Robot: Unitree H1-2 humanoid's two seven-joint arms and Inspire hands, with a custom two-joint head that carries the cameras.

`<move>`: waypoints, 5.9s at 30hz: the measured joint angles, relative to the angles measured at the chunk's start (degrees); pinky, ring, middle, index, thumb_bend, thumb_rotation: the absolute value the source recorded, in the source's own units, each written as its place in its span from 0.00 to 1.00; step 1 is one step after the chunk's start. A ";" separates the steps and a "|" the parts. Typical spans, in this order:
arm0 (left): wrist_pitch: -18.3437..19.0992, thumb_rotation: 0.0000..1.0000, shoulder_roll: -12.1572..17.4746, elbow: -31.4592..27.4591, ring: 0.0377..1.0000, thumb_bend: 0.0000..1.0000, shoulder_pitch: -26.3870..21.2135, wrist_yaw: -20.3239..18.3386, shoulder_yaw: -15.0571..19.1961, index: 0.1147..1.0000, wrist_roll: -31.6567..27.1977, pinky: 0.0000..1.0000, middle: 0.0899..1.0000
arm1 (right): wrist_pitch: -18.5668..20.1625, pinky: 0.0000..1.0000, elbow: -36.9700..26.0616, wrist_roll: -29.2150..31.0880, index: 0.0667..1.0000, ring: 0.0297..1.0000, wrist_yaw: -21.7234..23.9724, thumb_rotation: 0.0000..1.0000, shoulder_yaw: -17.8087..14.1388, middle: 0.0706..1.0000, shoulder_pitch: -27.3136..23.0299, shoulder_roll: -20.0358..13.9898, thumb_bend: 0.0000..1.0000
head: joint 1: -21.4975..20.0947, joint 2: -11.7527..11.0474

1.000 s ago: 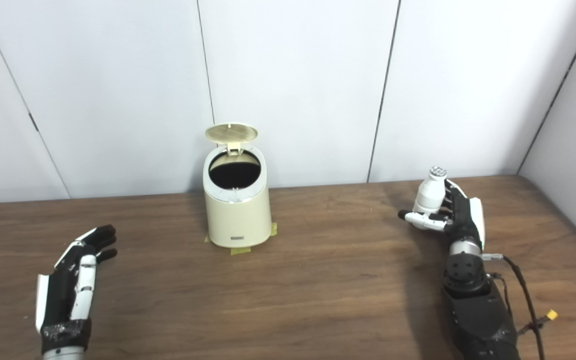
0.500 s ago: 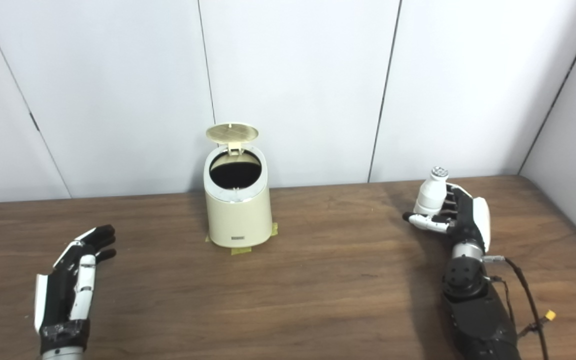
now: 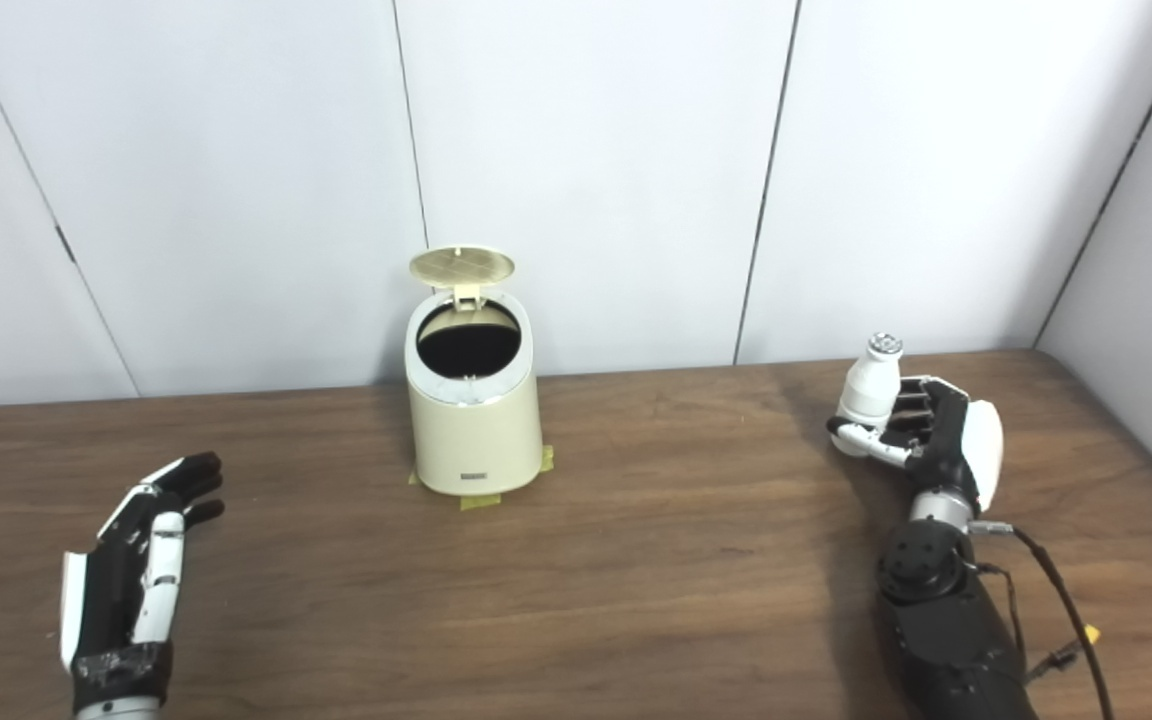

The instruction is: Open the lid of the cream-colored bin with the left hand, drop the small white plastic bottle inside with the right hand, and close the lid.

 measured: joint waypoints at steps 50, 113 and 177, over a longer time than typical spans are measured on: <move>0.01 0.74 0.02 1.92 0.78 0.12 -1.52 1.67 -1.67 0.72 0.65 0.72 0.76 | 3.81 0.38 -42.50 -0.32 0.45 0.43 12.31 0.00 5.31 0.45 4.00 15.06 0.52 | 0.61 -2.02; -2.20 0.76 -1.95 5.47 0.77 0.08 -4.50 6.52 -4.55 0.71 5.13 0.71 0.76 | -10.64 0.37 -13.52 -10.96 0.47 0.41 5.88 0.00 14.49 0.44 -7.70 21.71 0.52 | 4.83 -4.83; -2.20 0.79 -2.03 5.45 0.78 0.09 -4.51 6.48 -4.77 0.72 5.40 0.71 0.76 | -12.23 0.51 -10.20 -15.70 0.53 0.60 1.90 0.09 16.96 0.62 -8.10 19.58 0.71 | 5.10 -4.75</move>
